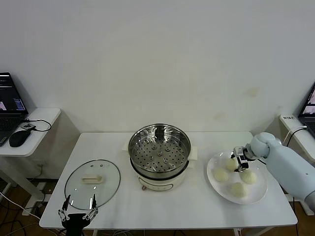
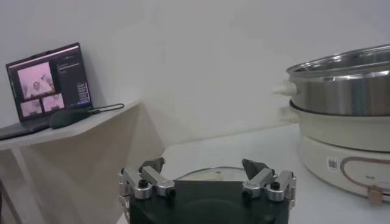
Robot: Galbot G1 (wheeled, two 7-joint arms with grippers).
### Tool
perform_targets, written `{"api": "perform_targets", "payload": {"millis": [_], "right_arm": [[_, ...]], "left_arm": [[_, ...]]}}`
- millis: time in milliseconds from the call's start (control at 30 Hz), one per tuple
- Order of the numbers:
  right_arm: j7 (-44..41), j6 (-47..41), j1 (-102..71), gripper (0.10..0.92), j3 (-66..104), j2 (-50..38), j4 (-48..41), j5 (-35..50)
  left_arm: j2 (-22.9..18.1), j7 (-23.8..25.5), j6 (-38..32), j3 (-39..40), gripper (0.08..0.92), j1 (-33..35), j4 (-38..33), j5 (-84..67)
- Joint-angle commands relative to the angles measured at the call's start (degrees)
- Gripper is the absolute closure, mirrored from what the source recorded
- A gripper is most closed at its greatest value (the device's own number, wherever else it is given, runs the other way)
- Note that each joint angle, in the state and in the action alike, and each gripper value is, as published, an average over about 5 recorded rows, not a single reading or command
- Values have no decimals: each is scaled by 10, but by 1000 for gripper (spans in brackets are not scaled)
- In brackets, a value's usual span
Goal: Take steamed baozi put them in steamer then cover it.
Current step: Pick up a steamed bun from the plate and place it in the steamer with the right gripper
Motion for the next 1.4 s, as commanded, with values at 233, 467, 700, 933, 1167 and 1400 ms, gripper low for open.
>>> {"api": "perform_targets", "payload": {"millis": [233, 467, 700, 933, 1167, 1400], "right_arm": [[-7, 0, 16, 495, -11, -15, 21, 24], [-14, -14, 80, 491, -57, -82, 113, 112], [-18, -34, 275, 483, -207, -121, 175, 241], [-4, -39, 451, 482, -345, -39, 182, 337], [26, -16, 469, 482, -389, 80, 161, 378], [48, 50, 457, 482, -425, 200, 101, 355]], "left_arm": [[2, -1, 0, 0, 177, -1, -1, 0], [8, 0, 0, 0, 177, -1, -3, -3], [19, 0, 0, 8, 177, -6, -8, -21], [28, 0, -2, 10, 177, -13, -12, -32], [35, 0, -3, 4, 177, -15, -14, -41], [36, 0, -4, -6, 177, -11, -18, -43]]}}
